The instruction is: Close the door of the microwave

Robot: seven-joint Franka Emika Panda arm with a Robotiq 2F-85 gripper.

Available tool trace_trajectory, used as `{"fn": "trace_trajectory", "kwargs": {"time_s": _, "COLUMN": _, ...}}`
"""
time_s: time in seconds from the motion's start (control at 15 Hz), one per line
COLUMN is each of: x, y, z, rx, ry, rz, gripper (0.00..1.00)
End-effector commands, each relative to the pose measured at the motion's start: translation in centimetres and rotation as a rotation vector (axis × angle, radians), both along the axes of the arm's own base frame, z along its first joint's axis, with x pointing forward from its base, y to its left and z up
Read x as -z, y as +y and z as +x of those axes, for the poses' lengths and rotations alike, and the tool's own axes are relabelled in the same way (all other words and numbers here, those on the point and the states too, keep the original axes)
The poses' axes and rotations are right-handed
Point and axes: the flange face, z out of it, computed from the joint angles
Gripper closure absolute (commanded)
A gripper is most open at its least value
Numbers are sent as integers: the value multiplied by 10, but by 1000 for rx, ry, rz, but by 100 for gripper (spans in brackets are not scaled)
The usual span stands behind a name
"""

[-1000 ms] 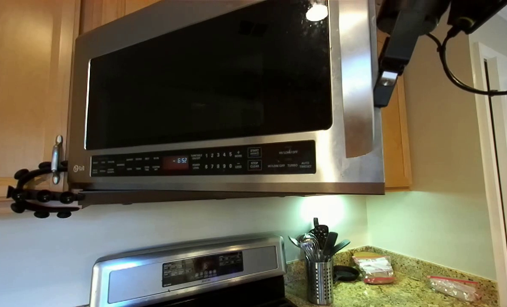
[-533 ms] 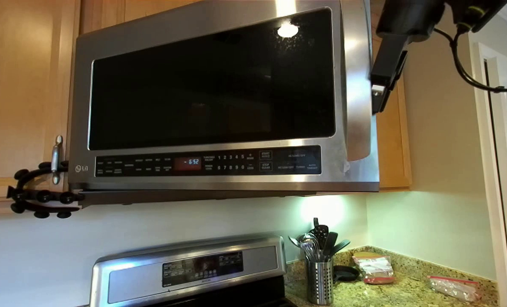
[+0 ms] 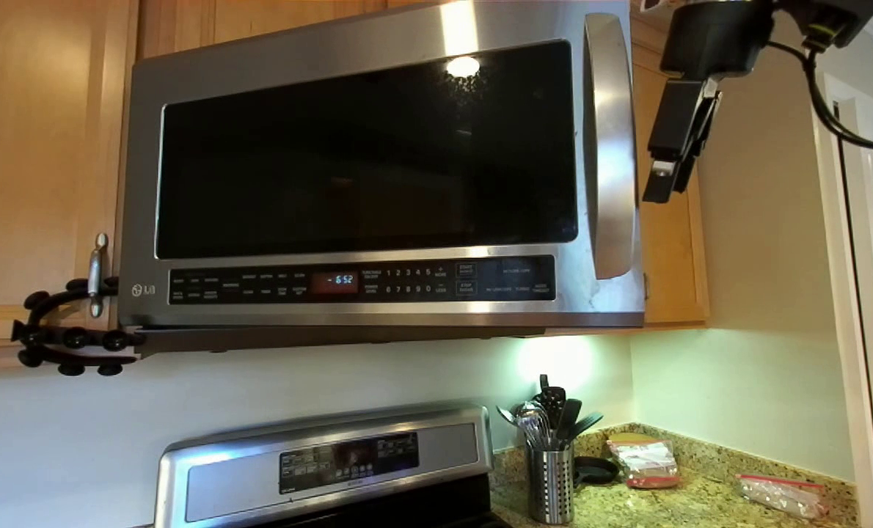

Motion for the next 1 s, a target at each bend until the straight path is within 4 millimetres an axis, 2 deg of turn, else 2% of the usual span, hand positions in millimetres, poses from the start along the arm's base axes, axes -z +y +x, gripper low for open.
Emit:
{"fn": "trace_trajectory", "kwargs": {"time_s": 0.0, "x": 6, "y": 7, "z": -23, "rx": 28, "ry": 81, "rz": -8, "gripper": 0}}
{"fn": "trace_trajectory", "kwargs": {"time_s": 0.2, "x": 10, "y": 33, "z": -44, "rx": -53, "ry": 173, "rz": 49, "gripper": 0}}
{"fn": "trace_trajectory", "kwargs": {"time_s": 0.33, "x": 9, "y": 59, "z": -57, "rx": -147, "ry": 182, "rz": 128, "gripper": 0}}
{"fn": "trace_trajectory", "kwargs": {"time_s": 0.4, "x": 8, "y": 74, "z": -62, "rx": -196, "ry": 170, "rz": 156, "gripper": 25}}
{"fn": "trace_trajectory", "kwargs": {"time_s": 0.47, "x": 7, "y": 85, "z": -65, "rx": -245, "ry": 160, "rz": 171, "gripper": 26}}
{"fn": "trace_trajectory", "kwargs": {"time_s": 0.67, "x": 6, "y": 111, "z": -62, "rx": -326, "ry": 55, "rz": 120, "gripper": 46}}
{"fn": "trace_trajectory", "kwargs": {"time_s": 0.93, "x": 14, "y": 121, "z": -39, "rx": -343, "ry": -55, "rz": 44, "gripper": 73}}
